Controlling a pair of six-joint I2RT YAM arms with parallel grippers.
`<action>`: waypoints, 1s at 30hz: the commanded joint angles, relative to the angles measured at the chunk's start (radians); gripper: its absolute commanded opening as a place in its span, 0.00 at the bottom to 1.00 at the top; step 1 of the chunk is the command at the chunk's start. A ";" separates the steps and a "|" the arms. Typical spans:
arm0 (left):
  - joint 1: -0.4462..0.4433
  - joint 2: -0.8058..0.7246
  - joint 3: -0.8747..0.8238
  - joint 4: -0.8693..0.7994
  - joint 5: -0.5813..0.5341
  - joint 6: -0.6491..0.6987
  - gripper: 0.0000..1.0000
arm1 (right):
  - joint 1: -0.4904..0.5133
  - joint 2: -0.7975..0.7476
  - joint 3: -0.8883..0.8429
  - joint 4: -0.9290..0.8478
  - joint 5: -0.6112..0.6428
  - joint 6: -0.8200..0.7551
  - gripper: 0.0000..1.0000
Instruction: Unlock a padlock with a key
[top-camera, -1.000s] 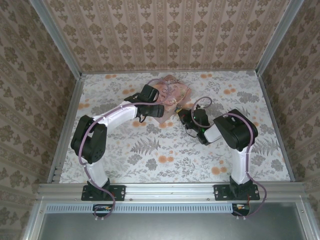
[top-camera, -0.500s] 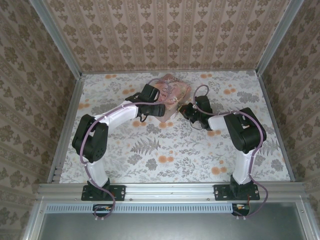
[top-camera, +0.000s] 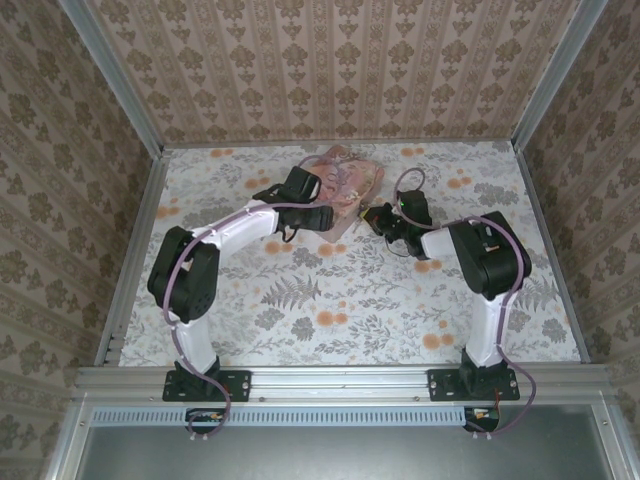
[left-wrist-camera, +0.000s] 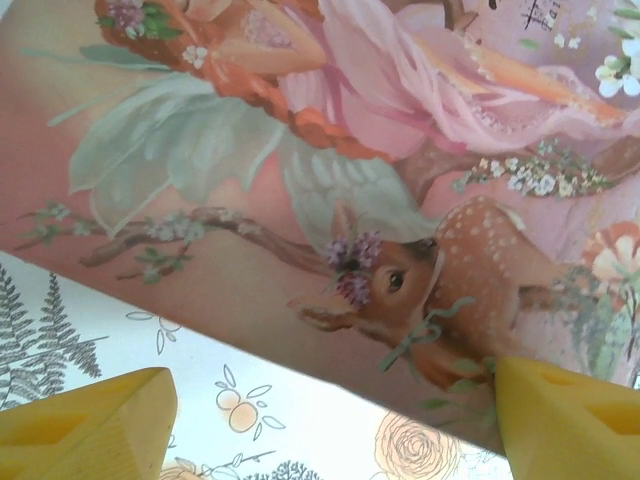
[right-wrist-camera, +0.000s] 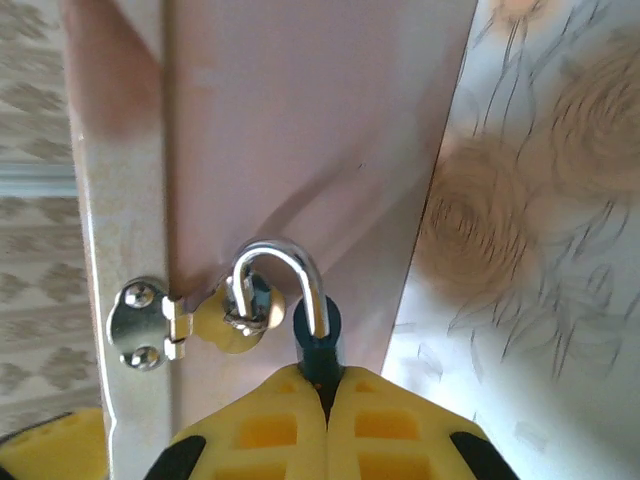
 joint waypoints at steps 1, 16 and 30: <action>0.020 0.086 -0.052 -0.262 -0.081 0.031 0.81 | -0.124 0.146 -0.020 0.371 0.081 0.261 0.00; 0.016 0.059 -0.060 -0.249 -0.068 0.020 0.81 | -0.113 -0.033 -0.004 -0.087 0.079 -0.010 0.00; -0.046 -0.069 0.147 -0.327 -0.091 0.035 0.89 | -0.053 -0.114 -0.174 -0.033 0.069 -0.039 0.00</action>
